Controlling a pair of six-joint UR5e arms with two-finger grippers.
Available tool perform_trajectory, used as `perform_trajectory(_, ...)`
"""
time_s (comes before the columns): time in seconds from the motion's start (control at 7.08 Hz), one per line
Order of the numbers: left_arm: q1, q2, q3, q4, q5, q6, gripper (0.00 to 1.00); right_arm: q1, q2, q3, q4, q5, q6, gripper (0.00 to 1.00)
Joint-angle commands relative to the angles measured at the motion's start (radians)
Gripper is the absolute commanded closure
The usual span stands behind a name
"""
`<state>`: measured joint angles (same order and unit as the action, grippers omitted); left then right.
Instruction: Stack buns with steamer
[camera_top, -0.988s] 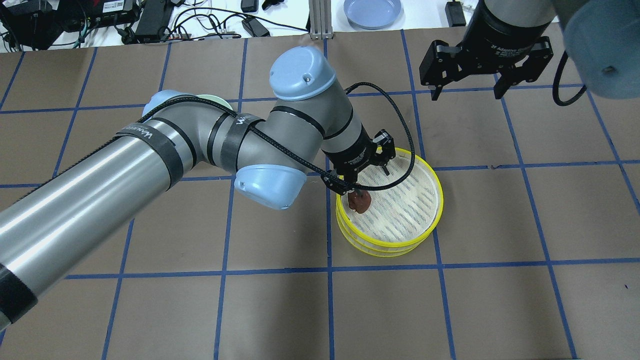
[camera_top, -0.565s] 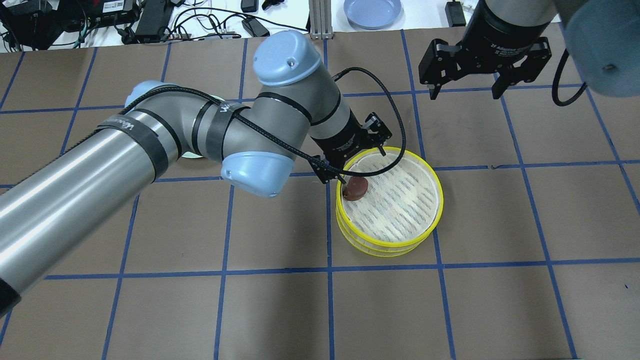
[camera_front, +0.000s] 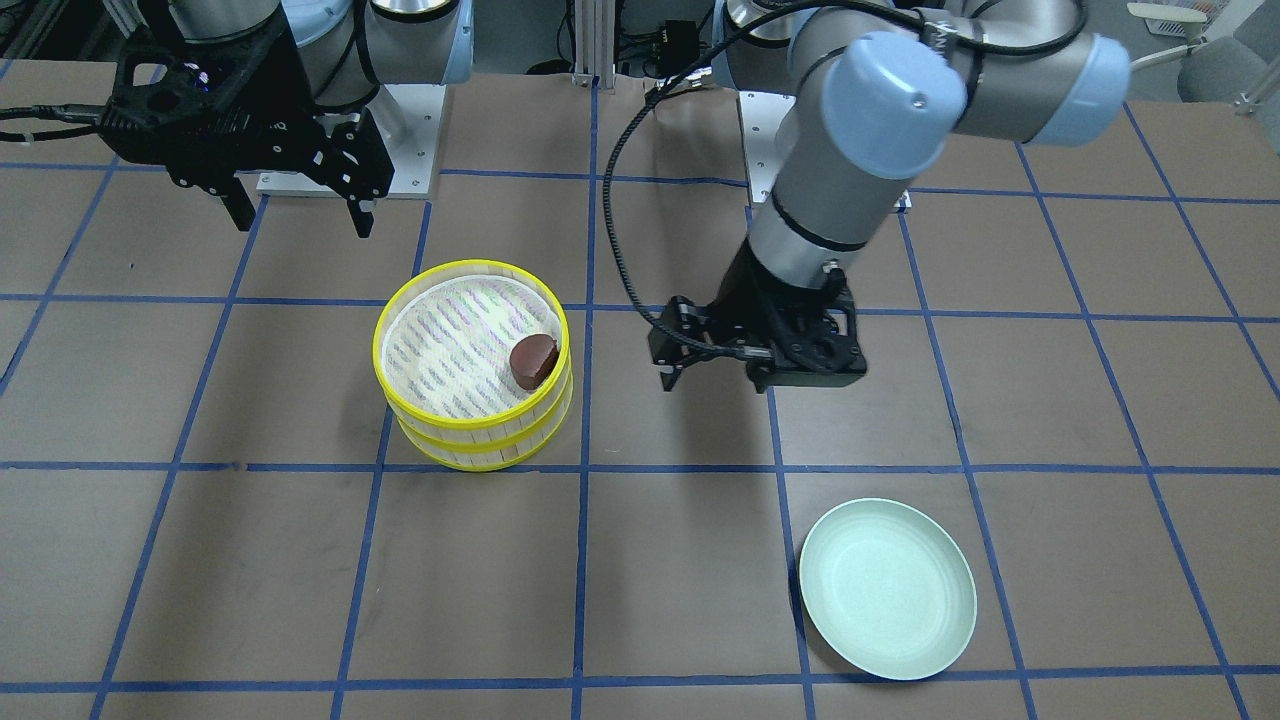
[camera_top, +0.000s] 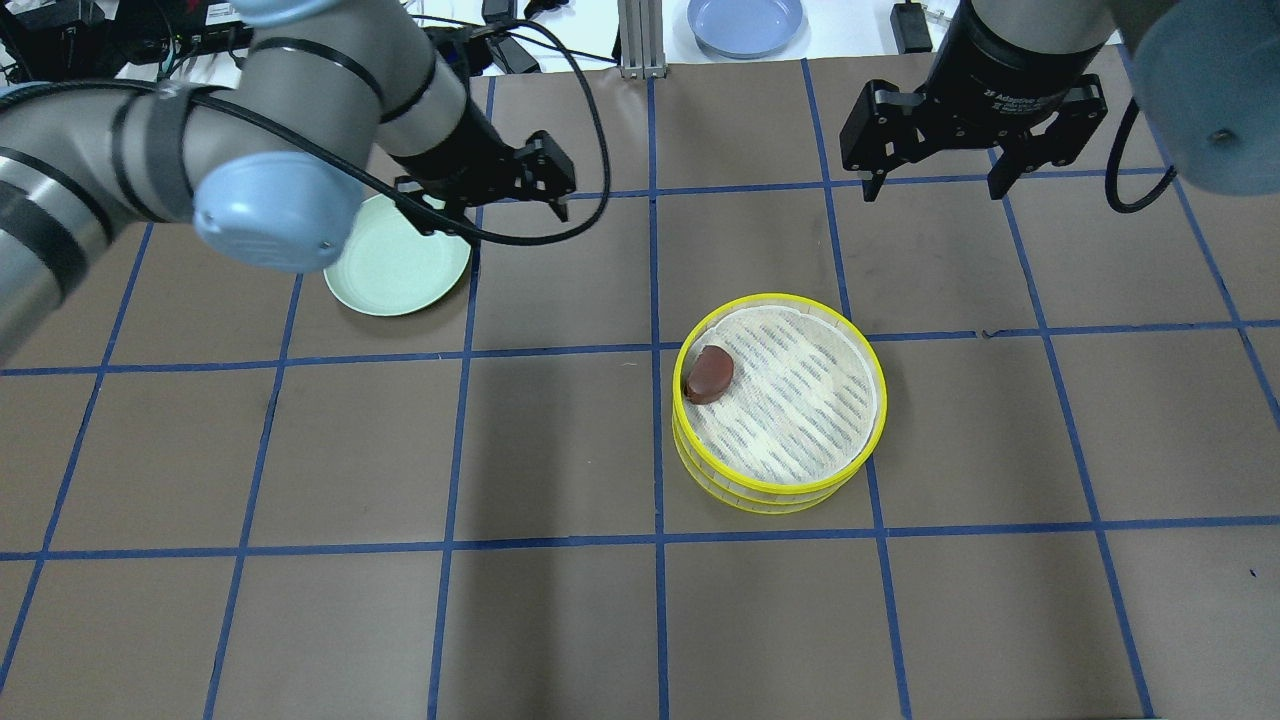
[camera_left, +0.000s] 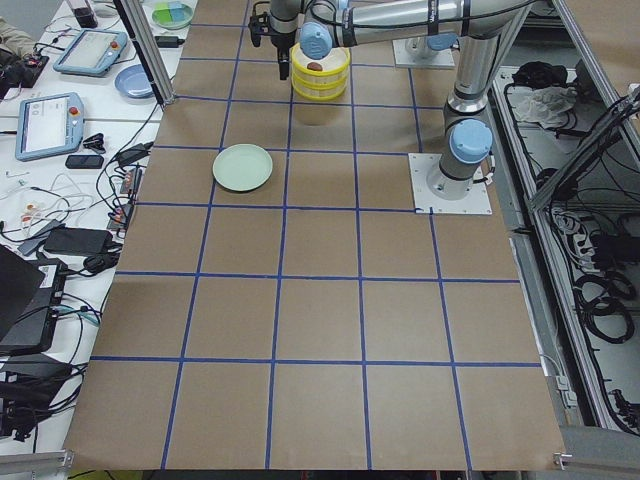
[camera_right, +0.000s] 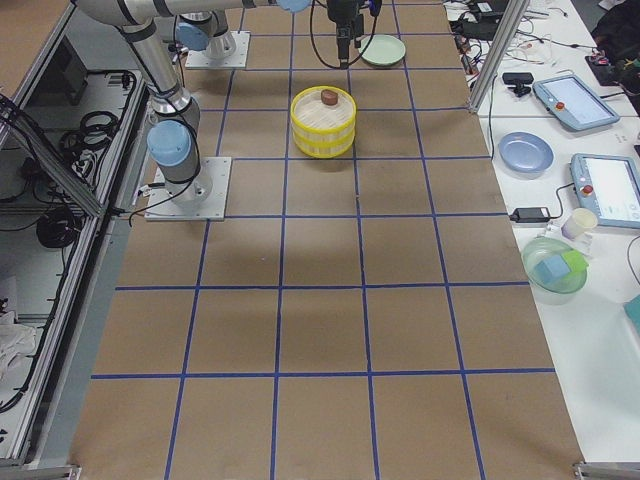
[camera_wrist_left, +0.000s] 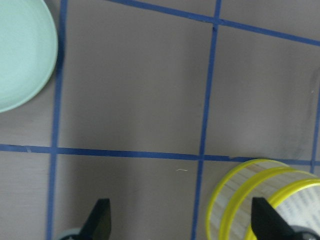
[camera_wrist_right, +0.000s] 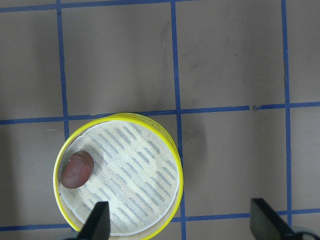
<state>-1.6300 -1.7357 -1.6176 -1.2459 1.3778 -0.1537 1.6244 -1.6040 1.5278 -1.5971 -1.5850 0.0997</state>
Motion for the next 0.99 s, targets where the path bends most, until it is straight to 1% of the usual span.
perform_trajectory(0.0, 0.157, 0.056, 0.066, -0.160, 0.124, 0.263, 0.00, 0.000, -0.001, 0.000, 0.002, -0.001, 0.000, 0.00)
perform_trajectory(0.14, 0.182, 0.097, 0.077, -0.218, 0.220, 0.361, 0.00, -0.001, -0.001, 0.000, 0.002, 0.000, 0.000, 0.00)
perform_trajectory(0.28, 0.185, 0.134, 0.082, -0.269, 0.287, 0.362, 0.00, 0.000, -0.001, 0.002, 0.002, 0.000, 0.000, 0.00)
perform_trajectory(0.42, 0.173, 0.168, 0.081, -0.285, 0.291, 0.343, 0.00, 0.000, 0.001, 0.002, 0.002, 0.000, 0.000, 0.00)
perform_trajectory(0.56, 0.162, 0.200, 0.077, -0.286, 0.256, 0.292, 0.00, 0.000, 0.001, 0.002, 0.000, 0.000, 0.000, 0.00)
perform_trajectory(0.71, 0.138, 0.224, 0.068, -0.291, 0.238, 0.281, 0.00, 0.000, 0.001, 0.002, 0.000, 0.000, -0.002, 0.00)
perform_trajectory(0.85, 0.107, 0.240, 0.059, -0.291, 0.241, 0.249, 0.00, 0.000, 0.001, 0.002, 0.005, -0.003, -0.002, 0.00)
